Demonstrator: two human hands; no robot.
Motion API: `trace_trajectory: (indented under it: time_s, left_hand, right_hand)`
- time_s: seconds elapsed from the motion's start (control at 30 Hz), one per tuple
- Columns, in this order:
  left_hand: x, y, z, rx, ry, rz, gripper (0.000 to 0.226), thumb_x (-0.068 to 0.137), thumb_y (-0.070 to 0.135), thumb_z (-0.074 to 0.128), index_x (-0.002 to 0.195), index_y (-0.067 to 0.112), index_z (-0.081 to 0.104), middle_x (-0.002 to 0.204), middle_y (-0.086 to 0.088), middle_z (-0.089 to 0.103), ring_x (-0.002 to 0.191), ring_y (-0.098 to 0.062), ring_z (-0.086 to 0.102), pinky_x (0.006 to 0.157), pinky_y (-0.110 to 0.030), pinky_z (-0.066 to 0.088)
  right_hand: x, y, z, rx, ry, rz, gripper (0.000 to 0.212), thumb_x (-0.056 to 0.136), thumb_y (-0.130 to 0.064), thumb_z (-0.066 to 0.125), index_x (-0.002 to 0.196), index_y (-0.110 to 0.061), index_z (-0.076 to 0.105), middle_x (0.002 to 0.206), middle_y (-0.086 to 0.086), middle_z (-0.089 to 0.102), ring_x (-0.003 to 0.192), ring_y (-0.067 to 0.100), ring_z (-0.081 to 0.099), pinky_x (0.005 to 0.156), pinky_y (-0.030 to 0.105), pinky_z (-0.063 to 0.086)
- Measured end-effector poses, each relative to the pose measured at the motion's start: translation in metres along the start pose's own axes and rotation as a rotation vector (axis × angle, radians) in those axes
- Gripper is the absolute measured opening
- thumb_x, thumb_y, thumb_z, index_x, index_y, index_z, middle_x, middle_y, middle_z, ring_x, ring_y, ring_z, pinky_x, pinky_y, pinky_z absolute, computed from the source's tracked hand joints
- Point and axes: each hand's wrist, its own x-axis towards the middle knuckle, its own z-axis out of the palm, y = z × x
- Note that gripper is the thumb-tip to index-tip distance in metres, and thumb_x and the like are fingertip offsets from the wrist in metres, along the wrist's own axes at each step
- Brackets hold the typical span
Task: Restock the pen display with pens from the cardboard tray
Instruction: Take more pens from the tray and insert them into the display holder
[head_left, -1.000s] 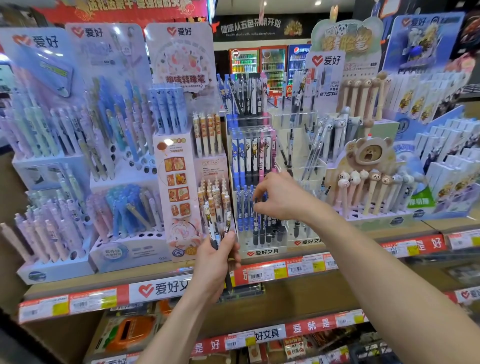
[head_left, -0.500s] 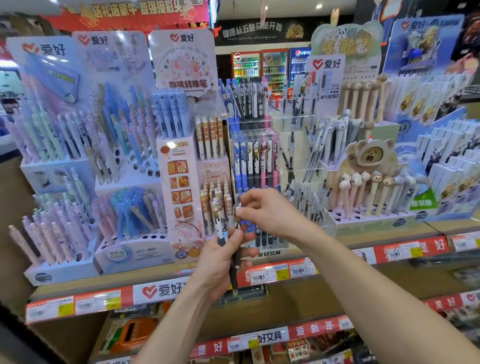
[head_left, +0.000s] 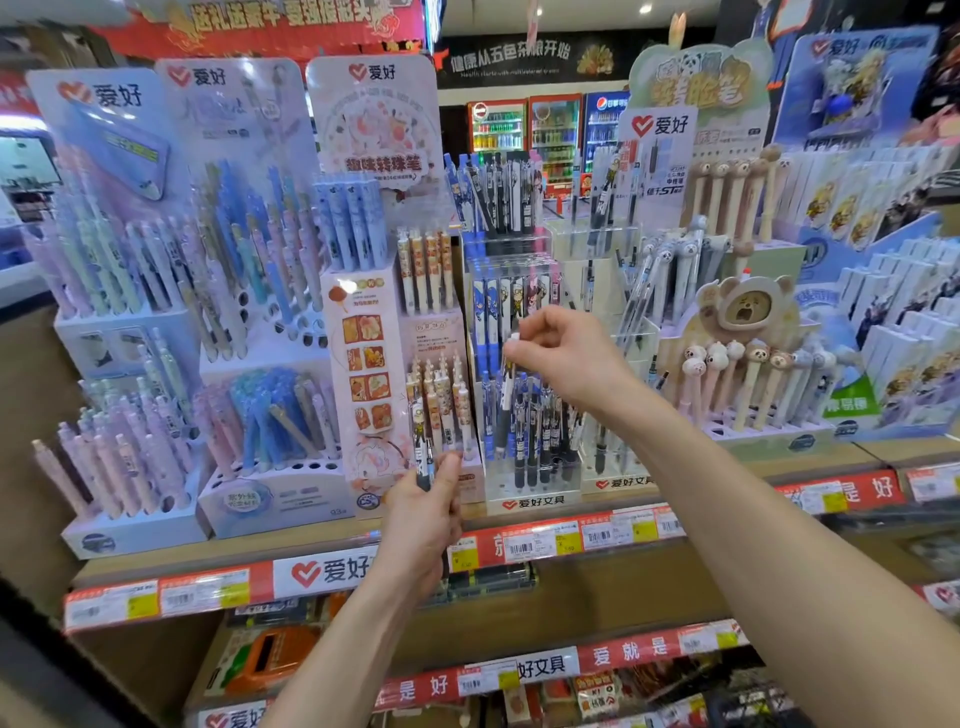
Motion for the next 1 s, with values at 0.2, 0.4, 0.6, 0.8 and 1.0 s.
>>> trace_trajectory:
  time_s: [0.2, 0.4, 0.6, 0.8, 1.0]
  left_hand:
    - [0.000, 0.003, 0.002, -0.044, -0.006, 0.040, 0.051, 0.100, 0.038, 0.056, 0.139, 0.010, 0.040, 0.060, 0.001, 0.040, 0.049, -0.011, 0.030, 0.044, -0.026, 0.024]
    - [-0.001, 0.004, -0.001, -0.200, -0.040, -0.004, 0.022, 0.103, 0.022, 0.048, 0.121, 0.010, 0.048, 0.059, 0.000, 0.044, 0.046, -0.013, 0.033, 0.040, -0.025, 0.023]
    - [-0.003, 0.005, -0.003, -0.163, -0.051, 0.047, 0.011, 0.105, 0.020, 0.044, 0.104, 0.011, 0.050, 0.062, -0.001, 0.050, 0.050, -0.015, 0.040, 0.043, -0.027, 0.032]
    - [-0.006, 0.003, -0.006, -0.071, -0.046, 0.112, 0.019, 0.107, 0.024, 0.042, 0.112, 0.014, 0.057, 0.074, -0.003, 0.058, 0.062, -0.015, 0.053, 0.060, -0.032, 0.044]
    - [-0.008, 0.003, -0.006, -0.102, -0.046, 0.105, 0.021, 0.107, 0.021, 0.041, 0.116, 0.015, 0.059, 0.076, -0.001, 0.065, 0.068, -0.017, 0.059, 0.067, -0.035, 0.050]
  right_hand:
    - [0.008, 0.003, 0.005, -0.158, 0.074, -0.061, 0.020, 0.089, -0.031, 0.071, 0.103, -0.017, 0.066, 0.091, -0.004, 0.071, 0.087, 0.012, 0.068, 0.084, 0.035, 0.058]
    - [0.011, 0.012, 0.016, -0.270, 0.020, -0.051, 0.013, 0.088, -0.030, 0.071, 0.092, -0.022, 0.063, 0.085, -0.007, 0.070, 0.081, 0.009, 0.068, 0.070, 0.026, 0.052]
    - [0.011, 0.015, 0.019, -0.287, -0.018, -0.054, 0.013, 0.086, -0.029, 0.073, 0.091, -0.021, 0.064, 0.085, -0.006, 0.071, 0.081, 0.010, 0.068, 0.073, 0.028, 0.056]
    - [0.013, 0.014, 0.016, -0.323, 0.014, -0.067, 0.016, 0.086, -0.031, 0.074, 0.094, -0.021, 0.065, 0.086, -0.006, 0.071, 0.081, 0.010, 0.068, 0.075, 0.030, 0.058]
    - [0.017, 0.018, 0.018, -0.398, 0.038, -0.042, 0.010, 0.085, -0.026, 0.069, 0.090, -0.020, 0.063, 0.081, -0.006, 0.069, 0.078, 0.016, 0.069, 0.077, 0.044, 0.060]
